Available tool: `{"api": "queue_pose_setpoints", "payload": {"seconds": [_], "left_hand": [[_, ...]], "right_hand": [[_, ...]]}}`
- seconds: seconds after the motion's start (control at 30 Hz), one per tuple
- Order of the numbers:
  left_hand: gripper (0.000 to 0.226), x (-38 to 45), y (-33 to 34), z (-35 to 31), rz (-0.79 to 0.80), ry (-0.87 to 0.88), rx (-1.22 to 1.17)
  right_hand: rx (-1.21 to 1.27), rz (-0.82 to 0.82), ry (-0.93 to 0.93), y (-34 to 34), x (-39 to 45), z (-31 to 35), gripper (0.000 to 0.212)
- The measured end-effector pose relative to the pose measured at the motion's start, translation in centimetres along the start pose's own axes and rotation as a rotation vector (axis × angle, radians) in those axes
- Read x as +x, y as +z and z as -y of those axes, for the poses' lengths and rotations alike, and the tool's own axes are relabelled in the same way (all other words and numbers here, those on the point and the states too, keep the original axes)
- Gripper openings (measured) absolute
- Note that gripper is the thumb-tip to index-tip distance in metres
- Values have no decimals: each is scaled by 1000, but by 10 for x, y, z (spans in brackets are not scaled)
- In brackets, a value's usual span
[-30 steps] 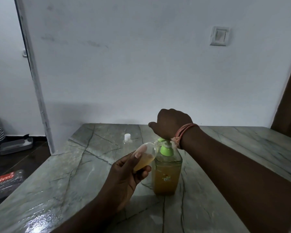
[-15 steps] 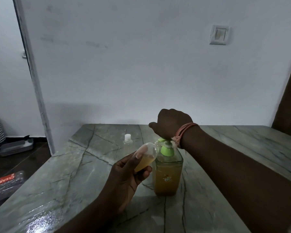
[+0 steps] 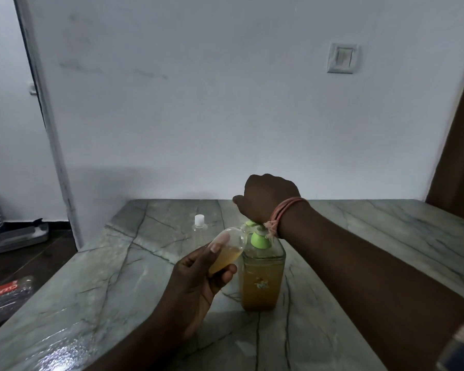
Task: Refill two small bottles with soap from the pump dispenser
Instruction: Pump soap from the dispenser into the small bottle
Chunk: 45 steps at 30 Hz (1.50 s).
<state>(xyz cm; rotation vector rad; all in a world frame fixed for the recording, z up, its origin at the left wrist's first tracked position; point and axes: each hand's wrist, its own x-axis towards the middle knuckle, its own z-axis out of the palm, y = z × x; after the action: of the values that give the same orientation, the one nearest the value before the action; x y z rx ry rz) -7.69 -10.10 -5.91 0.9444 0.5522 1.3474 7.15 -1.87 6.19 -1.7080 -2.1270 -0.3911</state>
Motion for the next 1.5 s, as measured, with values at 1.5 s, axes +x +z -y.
{"api": "queue_pose_setpoints", "payload": {"seconds": [1.5], "left_hand": [[77,2,-2,1,-8,13,-19]], "right_hand": [[43,23,9,7,1,0,36]]}}
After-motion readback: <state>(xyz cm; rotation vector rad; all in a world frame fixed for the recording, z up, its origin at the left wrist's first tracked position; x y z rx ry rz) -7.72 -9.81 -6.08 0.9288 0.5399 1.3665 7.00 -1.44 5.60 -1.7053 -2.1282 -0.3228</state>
